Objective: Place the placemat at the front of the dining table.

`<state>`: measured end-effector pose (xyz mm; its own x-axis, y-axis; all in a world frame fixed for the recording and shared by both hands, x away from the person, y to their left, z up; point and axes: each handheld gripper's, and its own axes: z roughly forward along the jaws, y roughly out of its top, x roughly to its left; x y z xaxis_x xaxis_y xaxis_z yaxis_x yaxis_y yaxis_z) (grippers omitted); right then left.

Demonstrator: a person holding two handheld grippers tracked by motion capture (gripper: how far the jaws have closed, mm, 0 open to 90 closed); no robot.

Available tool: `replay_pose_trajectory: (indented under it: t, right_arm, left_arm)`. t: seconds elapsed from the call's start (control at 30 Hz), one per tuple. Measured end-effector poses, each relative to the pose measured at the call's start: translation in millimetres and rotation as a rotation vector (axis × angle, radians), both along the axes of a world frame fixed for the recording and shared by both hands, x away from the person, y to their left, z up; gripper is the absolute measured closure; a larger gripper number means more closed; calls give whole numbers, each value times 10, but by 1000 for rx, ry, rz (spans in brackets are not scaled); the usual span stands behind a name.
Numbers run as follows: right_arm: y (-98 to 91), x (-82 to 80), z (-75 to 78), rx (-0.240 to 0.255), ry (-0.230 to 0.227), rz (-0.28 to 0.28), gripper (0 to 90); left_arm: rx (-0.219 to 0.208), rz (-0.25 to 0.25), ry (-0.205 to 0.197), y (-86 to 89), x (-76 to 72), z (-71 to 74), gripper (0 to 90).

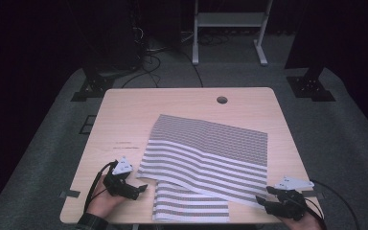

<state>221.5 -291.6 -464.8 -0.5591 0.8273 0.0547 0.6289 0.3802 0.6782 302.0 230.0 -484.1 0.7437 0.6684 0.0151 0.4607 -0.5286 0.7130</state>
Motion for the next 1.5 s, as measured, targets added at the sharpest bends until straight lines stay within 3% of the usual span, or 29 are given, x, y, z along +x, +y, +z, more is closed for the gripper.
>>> replay_pose_trajectory:
  t: [0.2,0.27,0.37,0.57,0.67,0.9,1.1,1.33,1.5]
  right_arm:
    - [66,-2,-60,-29,28,23,411]
    - [94,-15,-69,-61,10,30,427]
    - [93,-13,-69,-62,9,31,454]
    - [47,14,-62,-59,4,26,581]
    - [18,38,-51,-60,6,25,707]
    - [-13,98,-37,-69,17,37,854]
    - [-17,113,-36,-70,21,40,859]
    - [-19,117,-36,-68,22,41,859]
    - [-18,117,-36,-68,22,40,859]
  left_arm:
    - [0,0,0,0,0,0,0]
    - [-1,0,0,-2,-1,0,0]
    - [-4,0,11,-4,0,9,0]
    - [-11,-4,13,-9,-12,49,0]
    - [-23,4,1,5,-22,83,0]
    - [-86,13,-9,29,-29,143,0]
    - [-141,6,1,29,-11,180,36]
    - [-118,-34,35,-65,33,118,77]
    - [-112,-66,18,-134,46,134,164]
